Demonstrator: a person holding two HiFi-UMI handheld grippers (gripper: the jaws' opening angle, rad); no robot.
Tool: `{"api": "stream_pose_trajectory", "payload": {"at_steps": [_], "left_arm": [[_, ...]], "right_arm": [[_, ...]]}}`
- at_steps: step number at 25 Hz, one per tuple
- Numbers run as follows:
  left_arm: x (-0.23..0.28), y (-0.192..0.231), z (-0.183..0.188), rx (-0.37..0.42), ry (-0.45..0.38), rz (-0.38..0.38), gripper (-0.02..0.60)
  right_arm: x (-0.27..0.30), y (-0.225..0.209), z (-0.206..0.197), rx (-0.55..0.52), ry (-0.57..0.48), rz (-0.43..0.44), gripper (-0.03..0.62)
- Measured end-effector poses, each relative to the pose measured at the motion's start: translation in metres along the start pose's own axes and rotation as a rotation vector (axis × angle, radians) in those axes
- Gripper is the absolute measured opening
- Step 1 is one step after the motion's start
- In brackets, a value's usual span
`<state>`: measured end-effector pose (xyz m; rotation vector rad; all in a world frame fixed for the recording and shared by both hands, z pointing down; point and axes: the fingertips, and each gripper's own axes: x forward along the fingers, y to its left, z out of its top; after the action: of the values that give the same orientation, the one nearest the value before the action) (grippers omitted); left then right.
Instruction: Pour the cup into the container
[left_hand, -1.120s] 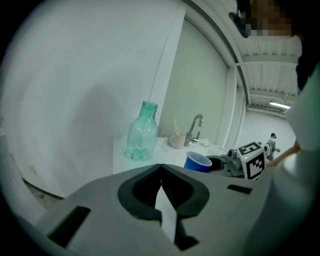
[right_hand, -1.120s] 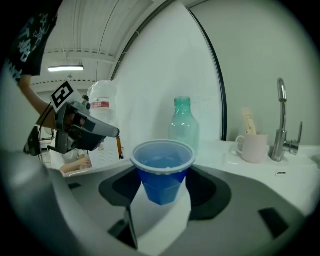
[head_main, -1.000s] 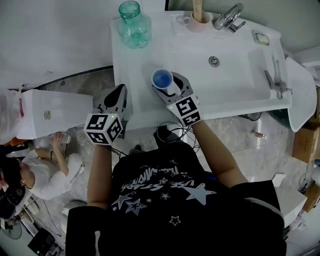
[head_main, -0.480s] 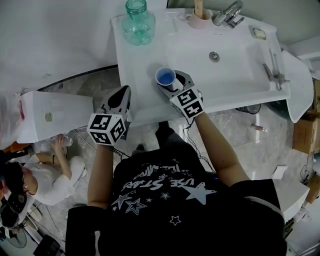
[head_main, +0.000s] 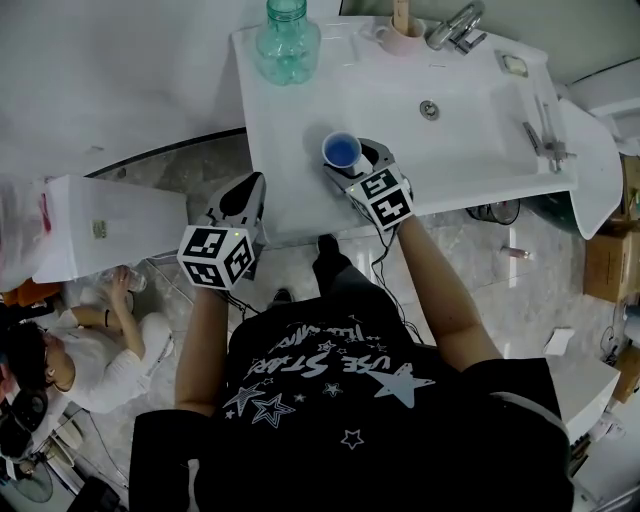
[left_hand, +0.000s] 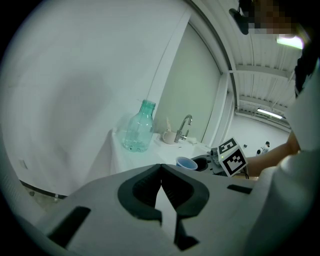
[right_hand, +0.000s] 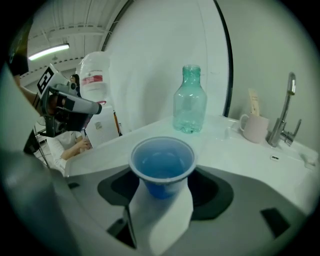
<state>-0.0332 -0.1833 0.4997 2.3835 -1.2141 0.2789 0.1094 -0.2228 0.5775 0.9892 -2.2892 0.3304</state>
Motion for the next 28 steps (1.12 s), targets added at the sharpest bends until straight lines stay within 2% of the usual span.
{"api": "stream_pose_trajectory", "payload": {"at_steps": [2,6,16,23,28], "left_arm": [[-0.004,0.001,-0.001,0.001,-0.004,-0.006,0.009],[-0.012,0.0,-0.004,0.002,-0.011,-0.019,0.009],[-0.048,-0.017,-0.003,0.023,-0.056,-0.073,0.009],[-0.081,-0.04,-0.006,0.049,-0.074,-0.133,0.009],[-0.105,-0.055,-0.014,0.059,-0.084,-0.168,0.009]], "right_arm": [[-0.002,0.004,-0.001,0.005,0.008,-0.006,0.308],[-0.009,0.011,-0.002,0.023,0.006,-0.043,0.373],[-0.062,0.021,-0.005,0.058,-0.053,-0.2,0.376],[-0.115,0.044,-0.006,0.086,-0.108,-0.322,0.278],[-0.147,0.07,-0.011,0.111,-0.131,-0.373,0.214]]}}
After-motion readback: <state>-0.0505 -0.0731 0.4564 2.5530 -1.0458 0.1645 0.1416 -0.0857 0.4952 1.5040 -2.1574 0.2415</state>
